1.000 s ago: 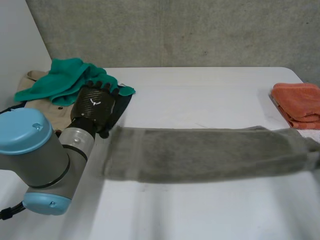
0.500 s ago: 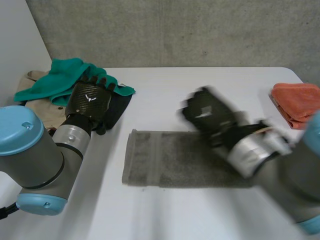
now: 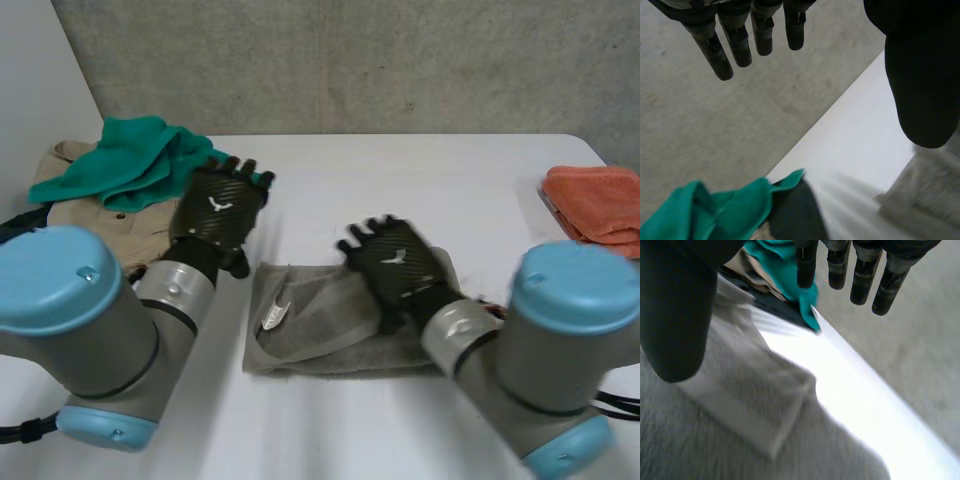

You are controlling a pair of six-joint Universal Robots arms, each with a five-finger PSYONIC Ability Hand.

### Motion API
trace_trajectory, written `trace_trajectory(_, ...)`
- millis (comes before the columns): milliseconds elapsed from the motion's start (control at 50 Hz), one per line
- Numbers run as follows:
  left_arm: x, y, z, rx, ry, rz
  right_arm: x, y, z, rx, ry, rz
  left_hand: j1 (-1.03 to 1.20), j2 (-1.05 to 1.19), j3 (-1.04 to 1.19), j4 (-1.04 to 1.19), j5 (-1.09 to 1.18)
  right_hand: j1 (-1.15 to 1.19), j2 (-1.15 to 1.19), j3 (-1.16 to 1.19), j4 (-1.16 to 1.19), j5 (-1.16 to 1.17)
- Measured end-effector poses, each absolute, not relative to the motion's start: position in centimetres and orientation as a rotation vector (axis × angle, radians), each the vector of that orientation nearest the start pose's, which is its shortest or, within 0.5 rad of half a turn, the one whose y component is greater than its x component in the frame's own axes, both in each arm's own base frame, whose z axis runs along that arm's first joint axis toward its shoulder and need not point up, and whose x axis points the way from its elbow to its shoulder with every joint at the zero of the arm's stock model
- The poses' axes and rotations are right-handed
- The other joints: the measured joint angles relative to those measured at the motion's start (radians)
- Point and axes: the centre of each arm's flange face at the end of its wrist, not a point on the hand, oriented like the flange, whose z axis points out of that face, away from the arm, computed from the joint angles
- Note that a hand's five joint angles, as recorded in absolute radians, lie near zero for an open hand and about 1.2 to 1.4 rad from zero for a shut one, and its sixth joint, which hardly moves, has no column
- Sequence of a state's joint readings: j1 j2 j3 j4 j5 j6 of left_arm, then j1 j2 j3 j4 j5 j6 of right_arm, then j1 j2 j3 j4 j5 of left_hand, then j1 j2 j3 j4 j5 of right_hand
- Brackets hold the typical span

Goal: Fold the laundry.

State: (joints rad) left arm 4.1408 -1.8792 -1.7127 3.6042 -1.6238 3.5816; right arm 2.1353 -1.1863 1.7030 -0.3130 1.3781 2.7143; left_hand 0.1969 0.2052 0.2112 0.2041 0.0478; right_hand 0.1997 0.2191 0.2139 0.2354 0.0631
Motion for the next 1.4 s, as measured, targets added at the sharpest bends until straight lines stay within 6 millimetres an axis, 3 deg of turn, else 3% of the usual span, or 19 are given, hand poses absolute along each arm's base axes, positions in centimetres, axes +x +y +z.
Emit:
trace_trajectory(100,-32.4,-21.0,19.7,1.146,2.077,-2.316,27.5,-22.7,15.7,-1.076,2.115,-1.703,0.0,0.0,0.0,0.0,0.0,0.0,0.0,0.0,0.0,0.0)
trace_trajectory(240,-34.9,-18.5,17.6,1.307,2.15,-2.304,24.6,-23.6,13.9,-1.086,2.256,-1.652,0.0,0.0,0.0,0.0,0.0,0.016,0.033,0.039,0.015,0.029)
trace_trajectory(380,-36.1,-18.8,14.9,1.379,2.21,-2.195,24.1,-23.8,13.5,-1.132,2.275,-1.662,0.0,0.0,0.0,0.0,0.0,0.128,0.15,0.167,0.142,0.128)
trace_trajectory(540,-36.7,-20.7,11.9,1.392,2.271,-2.035,24.3,-23.4,13.0,-1.145,2.266,-1.671,0.002,0.001,0.0,0.001,0.0,0.169,0.202,0.219,0.198,0.183)
trace_trajectory(580,-36.7,-21.2,11.8,1.37,2.267,-2.031,24.3,-23.4,13.0,-1.145,2.266,-1.673,0.003,0.001,0.0,0.002,0.0,0.169,0.202,0.219,0.198,0.184)
trace_trajectory(640,-35.9,-23.5,12.2,1.233,2.234,-2.034,24.3,-23.4,12.9,-1.143,2.267,-1.676,0.003,0.002,0.0,0.002,0.0,0.169,0.202,0.219,0.198,0.185)
trace_trajectory(720,-33.3,-27.6,13.2,0.982,2.162,-2.008,24.3,-23.3,12.9,-1.143,2.267,-1.679,0.003,0.001,0.0,0.002,0.0,0.169,0.202,0.219,0.198,0.185)
trace_trajectory(780,-31.9,-28.9,13.7,0.911,2.133,-1.99,24.3,-23.3,13.0,-1.144,2.266,-1.68,0.0,0.0,0.0,0.0,0.0,0.169,0.202,0.219,0.198,0.185)
trace_trajectory(920,-32.2,-27.7,14.6,0.976,2.135,-2.035,24.3,-23.3,13.0,-1.145,2.266,-1.68,0.0,0.0,0.0,0.0,0.0,0.169,0.202,0.219,0.198,0.185)
trace_trajectory(940,-33.1,-26.0,15.4,1.051,2.144,-2.085,24.3,-23.3,13.0,-1.144,2.268,-1.679,0.0,0.0,0.0,0.0,0.0,0.169,0.202,0.223,0.198,0.189)
trace_trajectory(1000,-34.3,-23.5,16.3,1.137,2.148,-2.143,24.2,-23.3,13.0,-1.142,2.271,-1.678,0.0,0.0,0.0,0.0,0.0,0.201,0.245,0.257,0.234,0.211)
trace_trajectory(1140,-35.8,-20.3,17.3,1.241,2.138,-2.204,23.9,-23.4,13.2,-1.141,2.281,-1.684,0.0,0.0,0.0,0.0,0.0,0.253,0.309,0.316,0.293,0.26)
trace_trajectory(1260,-36.5,-20.0,16.7,1.271,2.131,-2.201,23.6,-23.2,13.0,-1.175,2.302,-1.69,0.0,0.0,0.0,0.0,0.0,0.255,0.312,0.319,0.295,0.268)
trace_trajectory(1400,-36.7,-22.5,14.6,1.241,2.131,-2.148,23.3,-23.0,12.7,-1.217,2.327,-1.695,0.0,0.0,0.0,0.0,0.0,0.268,0.32,0.325,0.302,0.281)
